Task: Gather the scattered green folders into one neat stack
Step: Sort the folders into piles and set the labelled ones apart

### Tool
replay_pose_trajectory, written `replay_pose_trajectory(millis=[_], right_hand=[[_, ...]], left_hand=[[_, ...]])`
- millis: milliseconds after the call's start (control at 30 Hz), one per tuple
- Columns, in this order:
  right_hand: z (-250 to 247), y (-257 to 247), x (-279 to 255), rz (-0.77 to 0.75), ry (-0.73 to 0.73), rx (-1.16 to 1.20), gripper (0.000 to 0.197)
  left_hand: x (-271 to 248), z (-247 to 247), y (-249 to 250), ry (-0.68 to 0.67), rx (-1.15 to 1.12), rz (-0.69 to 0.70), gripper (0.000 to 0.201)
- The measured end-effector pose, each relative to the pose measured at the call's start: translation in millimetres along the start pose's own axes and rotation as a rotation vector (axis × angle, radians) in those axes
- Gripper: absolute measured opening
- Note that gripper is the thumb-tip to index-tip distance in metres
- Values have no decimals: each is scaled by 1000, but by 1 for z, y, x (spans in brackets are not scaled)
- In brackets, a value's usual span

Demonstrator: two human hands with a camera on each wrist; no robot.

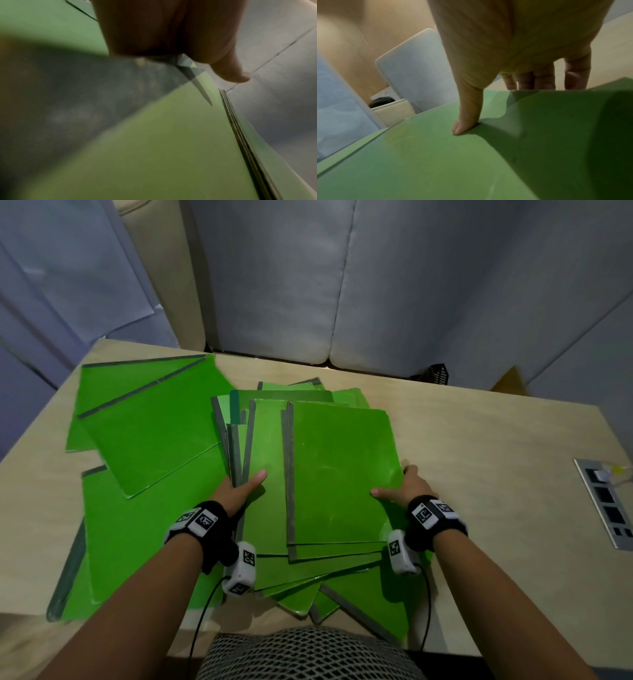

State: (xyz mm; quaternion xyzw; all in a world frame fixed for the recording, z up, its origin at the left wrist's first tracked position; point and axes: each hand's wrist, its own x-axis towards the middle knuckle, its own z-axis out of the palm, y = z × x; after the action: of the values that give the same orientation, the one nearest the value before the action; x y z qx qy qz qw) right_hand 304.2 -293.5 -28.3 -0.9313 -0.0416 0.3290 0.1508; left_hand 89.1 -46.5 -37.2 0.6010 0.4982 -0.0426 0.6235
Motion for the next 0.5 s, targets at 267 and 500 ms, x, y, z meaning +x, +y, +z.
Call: replay_pose_trajectory(millis=[267, 500], right_hand=[[28, -28, -20, -108, -60, 111, 95], [20, -24, -21, 17, -83, 419, 92]], left_hand=[[-3, 8, 9, 4, -155, -28, 126], [-10, 6, -1, -131, -236, 66, 78]])
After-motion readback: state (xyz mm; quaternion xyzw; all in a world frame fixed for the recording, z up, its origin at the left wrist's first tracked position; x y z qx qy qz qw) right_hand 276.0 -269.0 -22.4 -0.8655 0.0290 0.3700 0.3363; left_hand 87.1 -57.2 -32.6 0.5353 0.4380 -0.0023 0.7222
